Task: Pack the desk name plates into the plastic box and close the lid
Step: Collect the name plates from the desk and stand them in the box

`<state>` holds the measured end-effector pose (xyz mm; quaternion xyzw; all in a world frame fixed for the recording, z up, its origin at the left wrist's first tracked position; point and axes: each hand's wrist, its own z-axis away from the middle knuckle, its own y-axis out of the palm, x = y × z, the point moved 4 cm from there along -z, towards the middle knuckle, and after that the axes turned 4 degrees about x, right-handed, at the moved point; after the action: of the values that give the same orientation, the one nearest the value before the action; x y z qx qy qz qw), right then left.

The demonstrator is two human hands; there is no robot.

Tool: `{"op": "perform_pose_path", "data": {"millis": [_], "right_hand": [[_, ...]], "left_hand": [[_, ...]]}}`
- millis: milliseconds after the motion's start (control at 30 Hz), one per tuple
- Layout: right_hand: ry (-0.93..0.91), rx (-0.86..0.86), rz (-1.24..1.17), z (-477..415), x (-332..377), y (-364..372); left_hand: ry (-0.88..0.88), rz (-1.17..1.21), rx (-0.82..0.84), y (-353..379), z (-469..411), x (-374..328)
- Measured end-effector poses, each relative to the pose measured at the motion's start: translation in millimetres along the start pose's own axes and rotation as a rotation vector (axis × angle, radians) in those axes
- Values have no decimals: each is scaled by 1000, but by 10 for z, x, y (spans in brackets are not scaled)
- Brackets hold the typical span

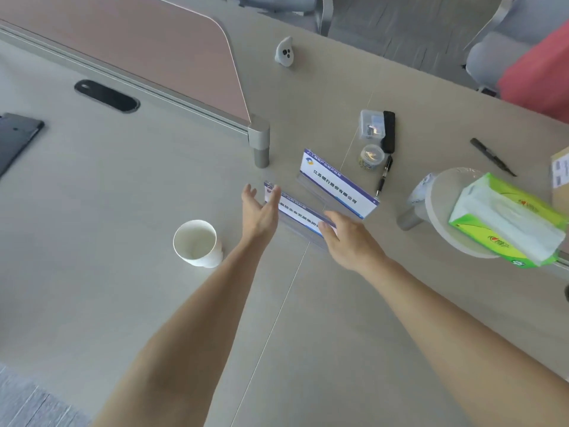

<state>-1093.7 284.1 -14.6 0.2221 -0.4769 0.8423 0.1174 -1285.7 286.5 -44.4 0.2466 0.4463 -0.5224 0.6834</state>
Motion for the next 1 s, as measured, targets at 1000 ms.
{"op": "perform_pose_path", "data": {"millis": [1000], "right_hand": [[-341, -436, 22, 1588, 63, -712]], "left_hand": [[-76, 307, 144, 349, 1415, -574]]}}
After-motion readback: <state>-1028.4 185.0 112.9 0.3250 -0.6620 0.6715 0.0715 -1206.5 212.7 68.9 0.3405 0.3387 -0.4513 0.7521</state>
